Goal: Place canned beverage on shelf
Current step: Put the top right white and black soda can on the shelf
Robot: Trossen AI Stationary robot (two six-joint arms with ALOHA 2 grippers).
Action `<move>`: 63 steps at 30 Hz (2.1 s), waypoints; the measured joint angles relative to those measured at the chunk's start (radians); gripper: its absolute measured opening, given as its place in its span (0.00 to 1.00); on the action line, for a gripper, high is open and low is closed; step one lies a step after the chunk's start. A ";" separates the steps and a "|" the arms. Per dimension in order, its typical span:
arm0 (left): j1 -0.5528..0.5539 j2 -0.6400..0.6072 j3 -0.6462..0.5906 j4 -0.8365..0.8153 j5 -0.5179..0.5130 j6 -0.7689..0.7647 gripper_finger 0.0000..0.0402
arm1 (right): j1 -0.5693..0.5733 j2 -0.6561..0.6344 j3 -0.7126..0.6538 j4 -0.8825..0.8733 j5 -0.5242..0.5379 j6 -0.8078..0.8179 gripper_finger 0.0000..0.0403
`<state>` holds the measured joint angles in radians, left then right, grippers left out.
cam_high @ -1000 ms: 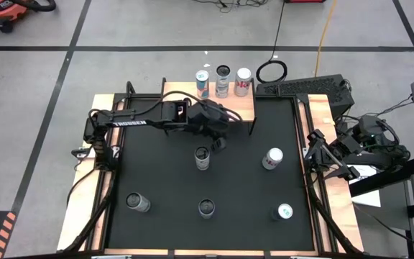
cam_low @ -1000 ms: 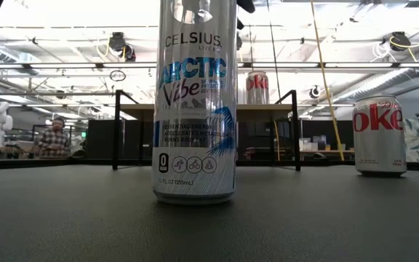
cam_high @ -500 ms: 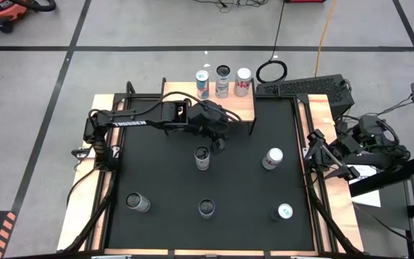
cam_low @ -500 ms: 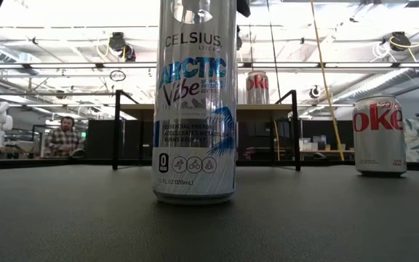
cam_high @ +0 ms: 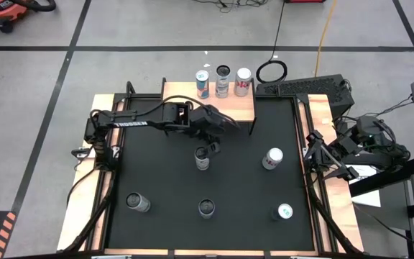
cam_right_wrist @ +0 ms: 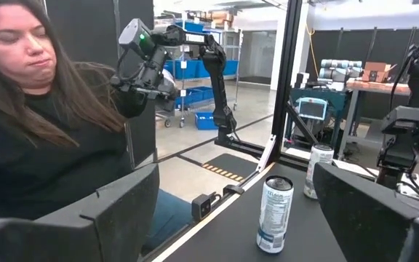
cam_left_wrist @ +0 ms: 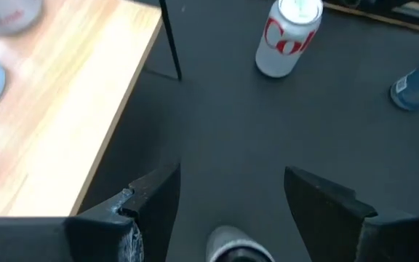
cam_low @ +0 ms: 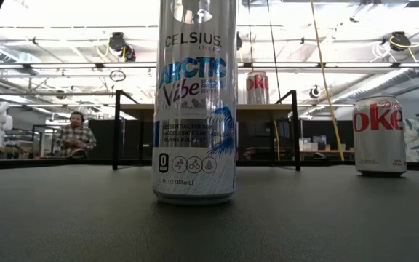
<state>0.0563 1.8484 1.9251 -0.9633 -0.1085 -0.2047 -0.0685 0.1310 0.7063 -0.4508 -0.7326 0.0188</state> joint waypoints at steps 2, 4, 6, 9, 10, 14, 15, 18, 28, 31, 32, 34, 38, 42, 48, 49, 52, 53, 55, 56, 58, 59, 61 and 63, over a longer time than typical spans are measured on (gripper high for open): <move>0.000 0.000 0.000 -0.020 0.004 0.000 0.63 | 0.000 0.000 0.000 0.000 0.000 0.000 0.86; 0.000 0.006 0.000 -0.041 0.026 0.000 0.63 | 0.000 0.000 0.000 0.000 0.000 0.000 0.86; -0.005 0.010 0.000 -0.065 0.045 0.000 0.63 | 0.000 0.000 0.000 0.001 0.000 0.004 0.86; -0.023 0.011 0.000 -0.099 0.046 0.001 0.63 | 0.000 0.000 0.000 0.005 0.000 0.019 0.86; -0.029 0.010 0.000 -0.102 0.046 0.001 0.63 | 0.000 0.000 0.000 0.004 0.000 0.020 0.86; -0.053 0.011 0.000 -0.104 0.048 0.000 0.63 | 0.000 0.000 0.000 0.005 0.000 0.021 0.86; -0.060 0.011 0.000 -0.104 0.048 0.000 0.63 | 0.000 0.000 0.000 0.005 0.000 0.021 0.86; -0.077 0.018 0.000 -0.141 0.038 0.000 0.63 | 0.000 0.000 0.000 0.005 0.000 0.022 0.86; -0.085 0.089 -0.033 -0.229 0.008 -0.048 0.63 | 0.000 0.000 0.000 0.000 0.000 0.022 0.86; -0.086 0.109 -0.037 -0.261 0.013 -0.048 0.63 | 0.000 0.000 0.000 -0.002 0.000 0.022 0.86; -0.086 0.116 -0.036 -0.253 0.013 -0.045 0.63 | 0.000 0.000 0.000 -0.003 0.000 0.023 0.86; -0.085 0.121 -0.035 -0.263 0.007 -0.043 0.63 | 0.000 0.000 0.000 -0.004 0.000 0.023 0.86; -0.085 0.135 -0.033 -0.251 0.004 -0.042 0.63 | 0.000 0.000 0.000 -0.009 0.000 0.023 0.86; -0.085 0.135 -0.033 -0.252 0.012 -0.047 0.63 | 0.000 0.000 0.000 -0.011 0.000 0.023 0.86; -0.085 0.136 -0.033 -0.258 0.016 -0.051 0.63 | 0.000 0.000 0.000 -0.011 0.000 0.023 0.86; -0.085 0.136 -0.033 -0.258 0.016 -0.051 0.63 | 0.000 0.000 0.000 -0.011 0.000 0.023 0.86; -0.085 0.136 -0.034 -0.258 0.018 -0.052 0.63 | 0.000 0.000 0.000 -0.011 0.000 0.023 0.86; -0.085 0.135 -0.034 -0.258 0.019 -0.052 0.63 | 0.000 0.000 0.000 -0.011 0.000 0.023 0.86; -0.085 0.126 -0.036 -0.258 0.026 -0.054 0.63 | 0.000 0.000 0.000 -0.011 0.000 0.023 0.86; -0.085 0.120 -0.037 -0.258 0.029 -0.059 0.63 | 0.000 0.000 0.000 -0.011 0.000 0.023 0.86; -0.085 0.106 -0.038 -0.258 0.038 -0.076 0.63 | 0.000 0.000 0.000 -0.011 0.000 0.023 0.86; -0.085 0.100 -0.038 -0.261 0.041 -0.079 0.63 | 0.000 0.000 0.000 -0.011 0.000 0.022 0.86; -0.085 0.086 -0.039 -0.262 0.041 -0.079 0.63 | 0.000 0.000 0.000 -0.011 0.000 0.023 0.86; -0.085 0.080 -0.039 -0.262 0.040 -0.079 0.63 | 0.000 0.000 0.000 -0.011 0.000 0.022 0.86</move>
<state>-0.0292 1.9287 1.8866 -1.2255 -0.0689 -0.2839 -0.0681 0.1310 0.7063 -0.4618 -0.7330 0.0411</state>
